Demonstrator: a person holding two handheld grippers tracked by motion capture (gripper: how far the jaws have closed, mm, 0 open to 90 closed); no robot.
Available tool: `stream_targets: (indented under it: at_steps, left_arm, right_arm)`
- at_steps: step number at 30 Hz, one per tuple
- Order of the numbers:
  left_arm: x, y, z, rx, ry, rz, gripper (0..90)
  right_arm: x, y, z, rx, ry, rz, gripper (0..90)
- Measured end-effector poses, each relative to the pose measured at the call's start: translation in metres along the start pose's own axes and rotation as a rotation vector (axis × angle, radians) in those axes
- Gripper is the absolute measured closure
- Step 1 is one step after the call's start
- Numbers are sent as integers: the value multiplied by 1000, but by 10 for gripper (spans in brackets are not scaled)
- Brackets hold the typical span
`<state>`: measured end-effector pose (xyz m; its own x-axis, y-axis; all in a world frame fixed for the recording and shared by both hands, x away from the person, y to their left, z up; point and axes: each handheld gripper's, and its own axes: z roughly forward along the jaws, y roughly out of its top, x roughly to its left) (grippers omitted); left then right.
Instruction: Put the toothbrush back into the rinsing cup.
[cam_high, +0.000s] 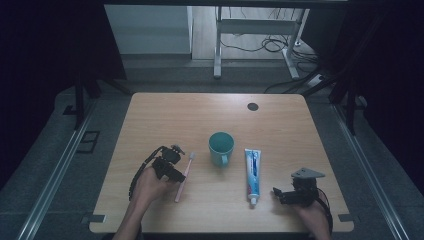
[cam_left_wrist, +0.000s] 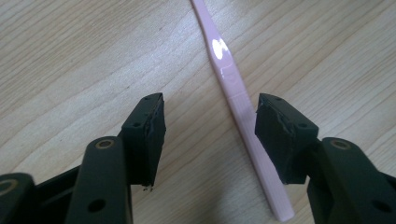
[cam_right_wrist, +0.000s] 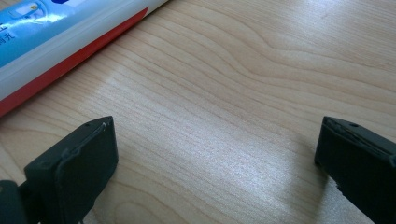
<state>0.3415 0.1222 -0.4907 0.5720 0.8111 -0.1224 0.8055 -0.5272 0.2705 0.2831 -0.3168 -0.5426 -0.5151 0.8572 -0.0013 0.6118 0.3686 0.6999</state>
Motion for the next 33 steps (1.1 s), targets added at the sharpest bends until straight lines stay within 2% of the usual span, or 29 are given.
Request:
stream_targets:
  at_steps: [4, 16, 23, 33]
  left_arm:
    - [-2, 9, 1, 40, -15, -7, 467]
    - [-4, 23, 7, 103, -24, -17, 570]
    - [-5, 28, 12, 147, -12, -19, 604]
    - [-8, 33, 19, 175, 7, -15, 631]
  right_arm:
    - [0, 0, 0, 0, 0, -1, 0]
    - [0, 0, 0, 0, 0, -1, 0]
    - [0, 0, 0, -1, 0, -1, 0]
    - [0, 0, 0, 0, -1, -1, 0]
